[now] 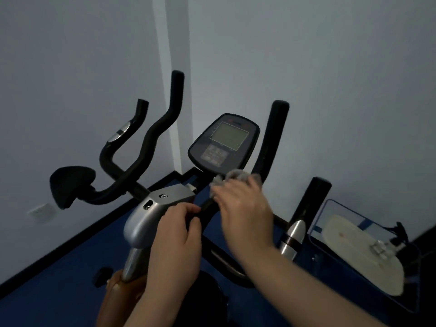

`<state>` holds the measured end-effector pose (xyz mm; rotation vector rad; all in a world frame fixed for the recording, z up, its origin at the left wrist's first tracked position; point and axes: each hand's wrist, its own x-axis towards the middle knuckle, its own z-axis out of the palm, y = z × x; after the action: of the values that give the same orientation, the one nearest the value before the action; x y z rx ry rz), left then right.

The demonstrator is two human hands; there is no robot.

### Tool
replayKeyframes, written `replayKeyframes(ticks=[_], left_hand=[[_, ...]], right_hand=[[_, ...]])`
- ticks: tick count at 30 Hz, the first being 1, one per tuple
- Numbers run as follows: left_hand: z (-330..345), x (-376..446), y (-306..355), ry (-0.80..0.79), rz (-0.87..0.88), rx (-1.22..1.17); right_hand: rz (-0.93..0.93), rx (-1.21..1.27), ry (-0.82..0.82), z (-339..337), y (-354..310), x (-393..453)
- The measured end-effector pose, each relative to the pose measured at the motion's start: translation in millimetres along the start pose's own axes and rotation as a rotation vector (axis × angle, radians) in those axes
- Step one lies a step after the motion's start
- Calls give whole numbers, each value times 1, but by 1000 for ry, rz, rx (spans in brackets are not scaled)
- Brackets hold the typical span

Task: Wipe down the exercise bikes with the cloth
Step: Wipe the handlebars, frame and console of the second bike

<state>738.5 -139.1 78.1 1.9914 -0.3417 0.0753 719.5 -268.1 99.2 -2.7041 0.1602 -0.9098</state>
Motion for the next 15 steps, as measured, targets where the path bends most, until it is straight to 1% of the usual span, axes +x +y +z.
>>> replayKeyframes(ticks=[2, 4, 5, 7, 9, 10, 12, 14, 15], left_hand=[[0, 1, -2, -18, 10, -7], [-2, 3, -3, -39, -20, -58], [-4, 4, -3, -41, -35, -84], [-4, 4, -3, -37, -51, -109], [-2, 3, -3, -29, -58, -119], [-2, 3, -3, -27, -61, -124], [-1, 5, -2, -28, -75, -129], [2, 10, 0, -40, -68, -115], [3, 14, 2, -45, -51, -109]], right_hand=[[-76, 81, -1, 4, -12, -14], [-152, 59, 16, -6, 4, -2], [-132, 24, 53, -14, 16, 7], [-1, -2, 142, -28, 31, 19], [115, -4, 146, -26, 26, 11], [116, 11, 152, -23, 20, 4], [98, 146, 140, -20, 16, -2], [202, 340, 95, -30, 23, 5], [274, 445, 98, -36, 30, 10]])
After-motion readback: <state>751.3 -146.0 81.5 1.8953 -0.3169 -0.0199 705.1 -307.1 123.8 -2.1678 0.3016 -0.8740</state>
